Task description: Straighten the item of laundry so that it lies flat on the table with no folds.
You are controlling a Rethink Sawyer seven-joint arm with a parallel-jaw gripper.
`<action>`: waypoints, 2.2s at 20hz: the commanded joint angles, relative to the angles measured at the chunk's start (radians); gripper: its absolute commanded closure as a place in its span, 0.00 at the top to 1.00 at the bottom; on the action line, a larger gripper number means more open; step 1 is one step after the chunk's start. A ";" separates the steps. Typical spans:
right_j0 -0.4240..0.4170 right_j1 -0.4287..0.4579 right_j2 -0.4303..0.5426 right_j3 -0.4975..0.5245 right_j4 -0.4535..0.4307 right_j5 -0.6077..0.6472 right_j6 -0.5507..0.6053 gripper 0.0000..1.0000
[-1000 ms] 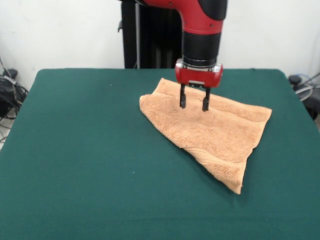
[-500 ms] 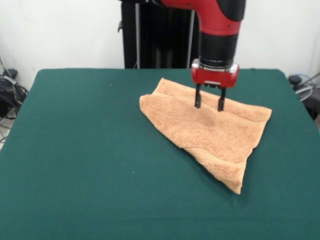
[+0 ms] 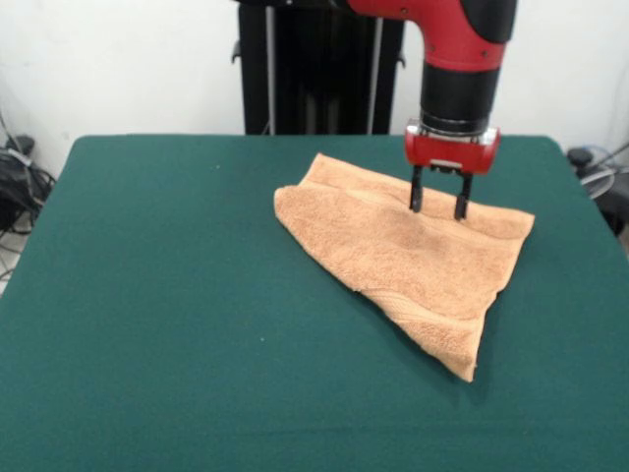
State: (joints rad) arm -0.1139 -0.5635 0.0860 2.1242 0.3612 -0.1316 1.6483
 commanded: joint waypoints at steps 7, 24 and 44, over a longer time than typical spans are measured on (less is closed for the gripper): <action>0.107 0.067 0.021 -0.037 0.165 -0.014 0.349 1.00; 0.136 0.116 0.051 -0.061 0.191 -0.048 0.356 1.00; 0.196 0.065 0.041 -0.083 0.287 -0.022 0.402 1.00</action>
State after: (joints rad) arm 0.0399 -0.4998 0.0874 2.1208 0.5474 -0.1318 1.7366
